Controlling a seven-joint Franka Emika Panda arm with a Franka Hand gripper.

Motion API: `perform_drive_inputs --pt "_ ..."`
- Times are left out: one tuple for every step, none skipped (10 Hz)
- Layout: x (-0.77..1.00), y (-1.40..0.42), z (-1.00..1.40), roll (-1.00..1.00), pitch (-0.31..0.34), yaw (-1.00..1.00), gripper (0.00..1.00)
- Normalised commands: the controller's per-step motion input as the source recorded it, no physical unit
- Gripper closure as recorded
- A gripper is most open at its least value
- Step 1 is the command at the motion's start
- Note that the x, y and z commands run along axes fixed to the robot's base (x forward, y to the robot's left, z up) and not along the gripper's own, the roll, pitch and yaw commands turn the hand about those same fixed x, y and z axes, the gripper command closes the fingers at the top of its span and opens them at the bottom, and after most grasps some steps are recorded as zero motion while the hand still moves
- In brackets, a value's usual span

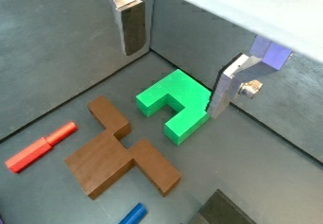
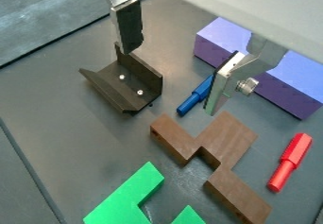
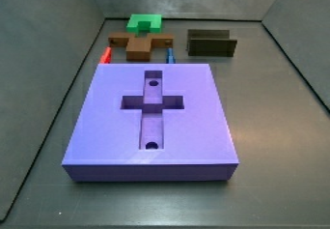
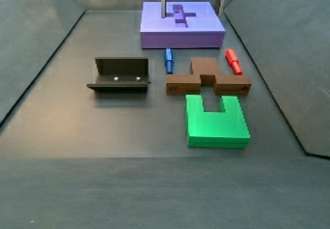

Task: Pick up the green object. Move up. Place the green object on the fixture. Regrasp the green object. Move to above the board. Insert the green object.
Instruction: Pick up the green object.

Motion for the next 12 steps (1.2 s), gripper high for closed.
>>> perform_drive_inputs --pt "0.00 -0.08 -0.20 -0.02 -0.111 0.05 0.00" --pt "0.14 0.16 -0.30 -0.19 -0.059 -0.13 0.00" --pt "0.18 0.63 -0.61 -0.23 -0.090 -0.24 0.00" --pt "0.16 0.73 -0.59 -0.25 -0.107 -0.15 0.00" --pt "0.11 0.70 -0.65 -0.18 -0.123 -0.22 0.00" --pt "0.26 0.64 -0.65 -0.21 -0.091 -0.22 0.00" --pt "0.25 0.33 -0.67 -0.18 -0.100 -0.23 0.00" --pt "0.37 0.08 -0.71 -0.16 -0.107 -0.23 0.00" --pt "0.27 -0.16 -0.65 -0.02 -0.050 -0.12 0.00" --pt "-0.01 -0.19 -0.46 0.00 -0.066 0.00 0.00" --pt "-0.04 -0.18 -0.45 0.00 -0.070 0.00 0.00" --pt "-0.24 -0.08 -0.28 -0.01 -0.059 0.00 0.00"
